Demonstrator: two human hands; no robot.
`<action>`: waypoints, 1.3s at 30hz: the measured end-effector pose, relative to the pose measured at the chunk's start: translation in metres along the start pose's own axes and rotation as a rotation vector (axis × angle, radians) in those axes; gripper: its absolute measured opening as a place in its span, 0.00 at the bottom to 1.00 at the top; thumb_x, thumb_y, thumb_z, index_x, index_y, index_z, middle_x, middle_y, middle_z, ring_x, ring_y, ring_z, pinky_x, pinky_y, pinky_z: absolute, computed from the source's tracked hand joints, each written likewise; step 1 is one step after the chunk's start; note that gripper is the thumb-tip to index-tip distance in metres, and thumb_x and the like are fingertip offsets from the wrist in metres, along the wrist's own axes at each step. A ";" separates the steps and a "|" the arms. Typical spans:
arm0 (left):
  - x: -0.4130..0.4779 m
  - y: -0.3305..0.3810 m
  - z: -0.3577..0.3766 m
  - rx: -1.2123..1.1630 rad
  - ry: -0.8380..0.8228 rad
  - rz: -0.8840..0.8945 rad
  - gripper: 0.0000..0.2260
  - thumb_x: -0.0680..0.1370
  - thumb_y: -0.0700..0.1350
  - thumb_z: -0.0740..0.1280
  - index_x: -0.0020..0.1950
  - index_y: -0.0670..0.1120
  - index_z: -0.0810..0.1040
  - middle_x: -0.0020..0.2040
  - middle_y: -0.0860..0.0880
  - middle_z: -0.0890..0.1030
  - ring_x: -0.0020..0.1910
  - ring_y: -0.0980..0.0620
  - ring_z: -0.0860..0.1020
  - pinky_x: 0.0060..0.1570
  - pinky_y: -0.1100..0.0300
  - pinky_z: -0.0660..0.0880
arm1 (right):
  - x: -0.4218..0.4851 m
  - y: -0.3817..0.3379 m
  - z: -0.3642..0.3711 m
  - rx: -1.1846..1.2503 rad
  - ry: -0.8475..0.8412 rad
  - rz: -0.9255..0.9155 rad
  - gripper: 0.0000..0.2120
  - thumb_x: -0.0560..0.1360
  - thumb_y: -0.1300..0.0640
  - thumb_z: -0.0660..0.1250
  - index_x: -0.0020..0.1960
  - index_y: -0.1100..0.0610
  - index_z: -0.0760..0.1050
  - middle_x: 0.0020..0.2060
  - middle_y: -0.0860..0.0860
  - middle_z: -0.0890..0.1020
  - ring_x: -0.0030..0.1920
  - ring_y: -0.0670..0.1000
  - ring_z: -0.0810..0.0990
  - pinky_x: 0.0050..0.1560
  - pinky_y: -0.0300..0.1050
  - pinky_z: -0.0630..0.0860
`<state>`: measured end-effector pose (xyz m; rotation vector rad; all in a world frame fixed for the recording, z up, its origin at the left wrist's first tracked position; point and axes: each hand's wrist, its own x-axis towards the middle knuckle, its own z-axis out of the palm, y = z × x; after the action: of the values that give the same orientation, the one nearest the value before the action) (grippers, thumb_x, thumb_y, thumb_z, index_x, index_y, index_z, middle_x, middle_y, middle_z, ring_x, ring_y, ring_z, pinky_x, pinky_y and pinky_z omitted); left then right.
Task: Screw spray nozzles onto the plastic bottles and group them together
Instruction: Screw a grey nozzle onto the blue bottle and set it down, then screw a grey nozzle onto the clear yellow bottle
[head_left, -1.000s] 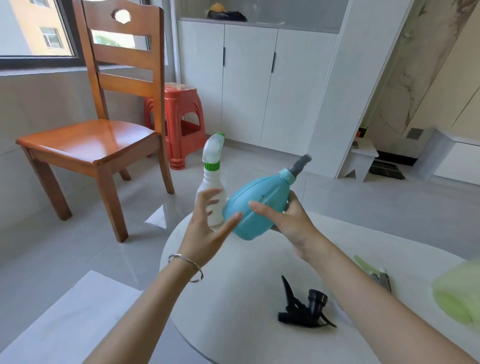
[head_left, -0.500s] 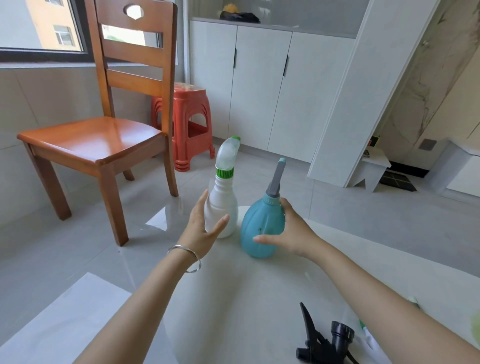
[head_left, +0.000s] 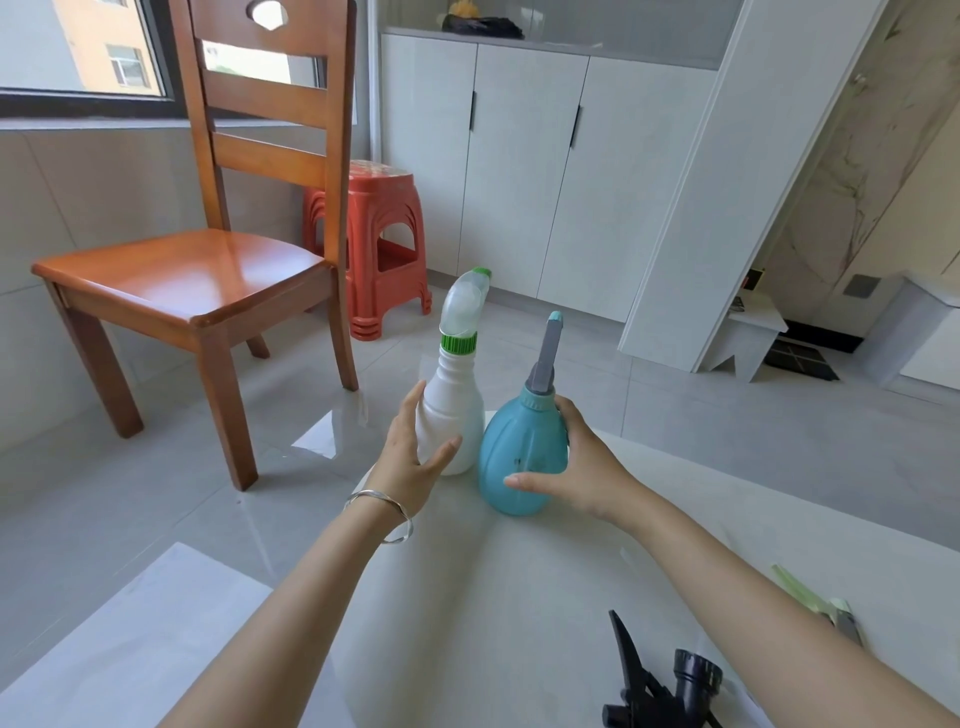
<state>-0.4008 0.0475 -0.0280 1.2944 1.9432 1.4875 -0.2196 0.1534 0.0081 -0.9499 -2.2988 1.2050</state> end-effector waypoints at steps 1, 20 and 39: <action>0.000 0.000 0.000 0.001 0.000 0.000 0.32 0.77 0.45 0.67 0.76 0.51 0.53 0.73 0.49 0.64 0.70 0.50 0.64 0.69 0.48 0.63 | 0.000 0.000 0.000 0.002 0.004 0.000 0.39 0.62 0.51 0.78 0.64 0.38 0.58 0.55 0.30 0.70 0.55 0.31 0.69 0.48 0.28 0.67; -0.001 0.000 0.001 -0.018 -0.014 -0.038 0.34 0.76 0.47 0.68 0.76 0.52 0.53 0.72 0.50 0.65 0.69 0.47 0.66 0.69 0.48 0.64 | 0.004 0.000 0.004 0.004 0.071 0.027 0.43 0.63 0.50 0.78 0.69 0.44 0.57 0.62 0.42 0.71 0.61 0.46 0.72 0.53 0.37 0.68; -0.102 0.084 0.022 -0.026 0.029 -0.003 0.33 0.74 0.54 0.67 0.74 0.53 0.55 0.72 0.50 0.65 0.68 0.48 0.69 0.61 0.56 0.68 | -0.155 -0.017 -0.069 0.101 0.326 -0.085 0.31 0.71 0.54 0.73 0.69 0.46 0.62 0.68 0.40 0.66 0.68 0.40 0.65 0.64 0.39 0.65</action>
<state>-0.2956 -0.0227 0.0162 1.2650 1.9358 1.5330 -0.0761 0.0756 0.0588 -0.9261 -1.9831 1.0349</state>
